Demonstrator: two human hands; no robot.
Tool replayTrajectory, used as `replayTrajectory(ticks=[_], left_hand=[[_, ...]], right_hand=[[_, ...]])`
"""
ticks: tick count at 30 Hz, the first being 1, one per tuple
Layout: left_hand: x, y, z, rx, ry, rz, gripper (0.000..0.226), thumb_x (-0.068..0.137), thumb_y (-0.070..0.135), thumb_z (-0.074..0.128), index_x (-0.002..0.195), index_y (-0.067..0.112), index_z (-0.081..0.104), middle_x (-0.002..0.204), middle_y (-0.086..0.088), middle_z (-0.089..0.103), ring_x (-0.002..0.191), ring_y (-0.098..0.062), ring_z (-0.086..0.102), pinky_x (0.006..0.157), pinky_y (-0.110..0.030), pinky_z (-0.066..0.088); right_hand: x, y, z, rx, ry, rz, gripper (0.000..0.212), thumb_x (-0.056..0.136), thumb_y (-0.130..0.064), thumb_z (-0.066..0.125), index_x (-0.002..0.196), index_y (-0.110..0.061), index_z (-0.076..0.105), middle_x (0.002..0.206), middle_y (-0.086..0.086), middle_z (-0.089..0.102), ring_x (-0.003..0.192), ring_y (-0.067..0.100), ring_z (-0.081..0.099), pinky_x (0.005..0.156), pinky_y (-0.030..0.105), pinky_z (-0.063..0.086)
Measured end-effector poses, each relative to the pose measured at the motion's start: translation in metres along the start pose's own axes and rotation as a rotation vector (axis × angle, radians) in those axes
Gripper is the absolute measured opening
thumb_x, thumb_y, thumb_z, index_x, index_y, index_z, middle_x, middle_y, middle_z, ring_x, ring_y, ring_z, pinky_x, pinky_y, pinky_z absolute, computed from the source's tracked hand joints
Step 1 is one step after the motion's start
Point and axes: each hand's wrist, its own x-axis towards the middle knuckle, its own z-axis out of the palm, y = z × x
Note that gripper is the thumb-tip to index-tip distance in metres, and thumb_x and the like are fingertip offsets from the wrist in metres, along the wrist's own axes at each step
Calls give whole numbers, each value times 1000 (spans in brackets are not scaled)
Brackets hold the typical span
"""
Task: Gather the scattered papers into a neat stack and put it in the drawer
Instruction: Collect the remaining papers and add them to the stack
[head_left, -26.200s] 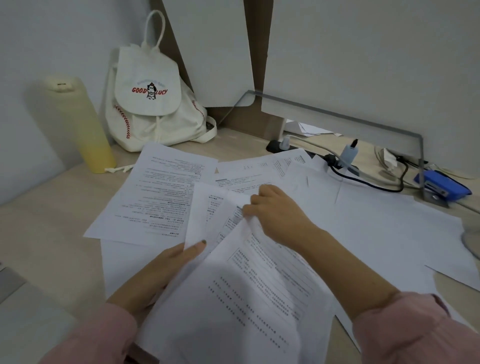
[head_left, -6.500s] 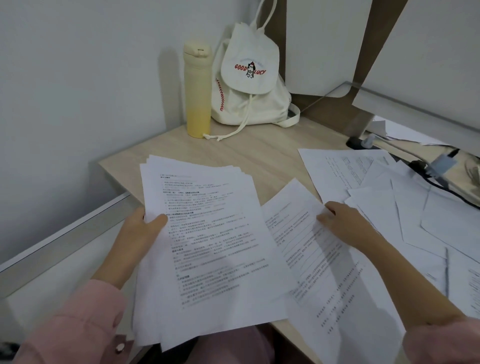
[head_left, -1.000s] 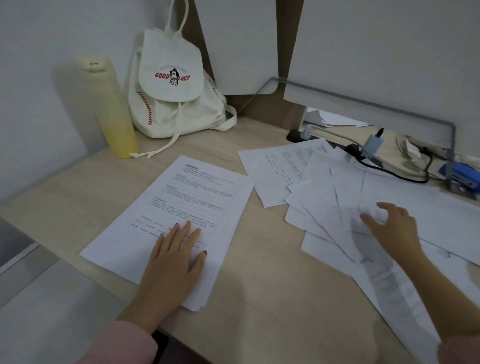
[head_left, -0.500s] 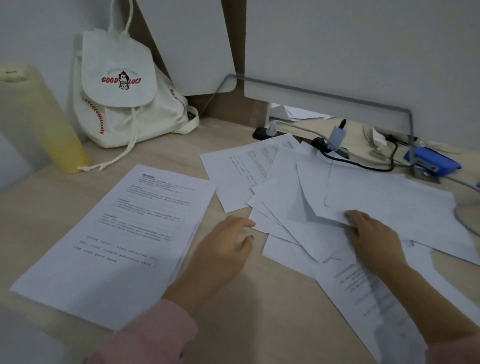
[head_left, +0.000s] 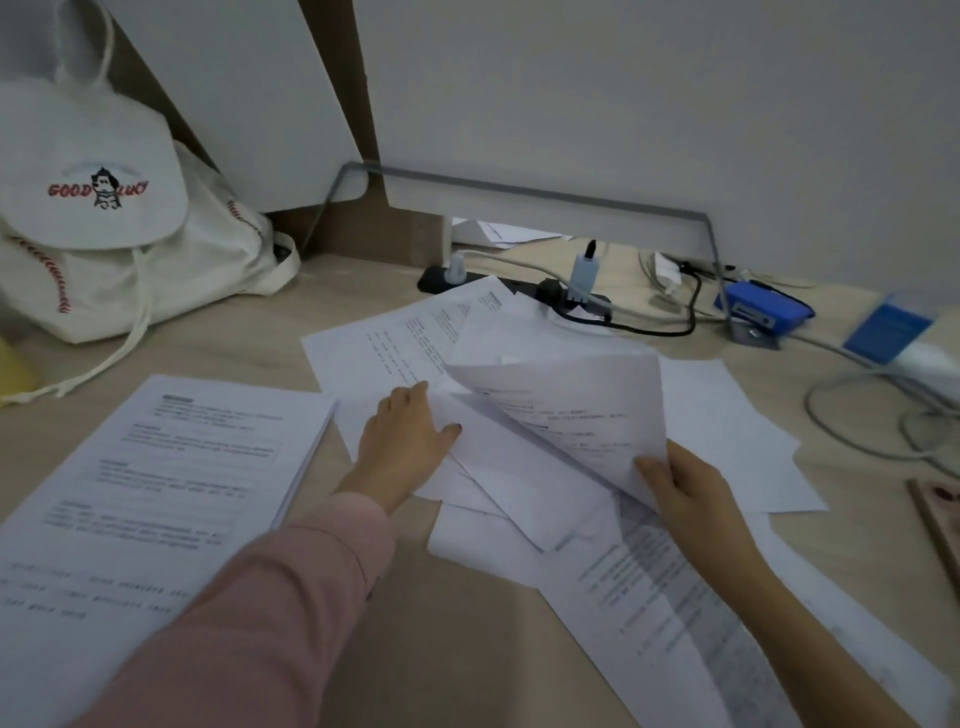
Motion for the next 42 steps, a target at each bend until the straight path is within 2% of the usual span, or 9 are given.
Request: replayTrajectory(ticks=[8, 12, 17, 22, 25, 29, 32, 38, 42], left_hand=[[8, 5, 13, 34, 228, 32, 47, 85, 21, 57, 127, 8, 41, 125, -14, 45, 117, -30, 38, 89, -33, 34], [7, 3, 18, 121, 344, 111, 17, 88, 11, 48, 103, 5, 53, 109, -14, 56, 104, -31, 45, 75, -32, 31], [-6, 1, -3, -99, 322, 35, 20, 95, 25, 40, 82, 10, 40, 82, -9, 57, 76, -28, 52, 62, -36, 38], [-34, 3, -51, -539, 487, -8, 11, 96, 23, 40, 99, 14, 46, 92, -4, 58, 78, -22, 55, 58, -30, 40], [-62, -1, -81, -660, 711, 2, 21, 97, 24, 41, 111, 11, 49, 97, 2, 56, 85, -12, 54, 55, -20, 37], [-99, -5, -118, -735, 1044, 147, 4, 96, 21, 45, 93, 22, 47, 75, 13, 54, 63, 15, 51, 55, -2, 35], [-121, -4, -138, -774, 1155, 295, 21, 96, 19, 44, 86, 37, 37, 66, 32, 58, 59, 16, 49, 59, -3, 36], [-152, -2, -112, -623, 980, 512, 15, 94, 35, 42, 96, 50, 48, 91, 49, 53, 76, 24, 51, 65, 2, 38], [-164, -9, -58, -444, 659, 745, 25, 97, 38, 32, 112, 31, 51, 120, 49, 46, 110, 25, 46, 87, 1, 39]], right_hand=[[-8, 12, 3, 32, -130, -6, 18, 91, -11, 53, 77, -22, 58, 68, -6, 62, 63, 5, 53, 55, 10, 38], [-15, 14, 9, -14, -148, -51, 64, 87, 3, 55, 79, -61, 62, 91, -36, 62, 88, -20, 54, 78, 2, 43], [-17, -7, 2, 74, -34, -10, 24, 94, -11, 49, 72, -15, 59, 63, -6, 59, 60, 10, 54, 51, 7, 38], [-22, -43, -12, 498, 42, 123, 21, 93, -17, 52, 112, -19, 60, 99, -10, 68, 89, 8, 65, 75, 24, 54], [-25, -66, -21, 756, -32, 175, 25, 91, -19, 53, 115, -22, 60, 104, -9, 72, 91, 10, 70, 72, 28, 56], [-25, -90, -33, 1100, -151, 164, 36, 90, -16, 49, 124, -15, 58, 119, 1, 68, 107, 18, 65, 86, 33, 55], [-24, -89, -37, 1294, -180, 204, 37, 87, -15, 49, 123, -15, 61, 119, 3, 68, 110, 18, 64, 90, 38, 51], [-26, -40, -18, 1061, 1, 481, 23, 93, -7, 46, 112, -3, 58, 104, 10, 66, 77, 19, 71, 60, 28, 60], [-40, -5, 0, 649, 117, 607, 31, 90, -3, 50, 117, 12, 49, 103, 23, 58, 84, 36, 57, 71, 42, 50]])
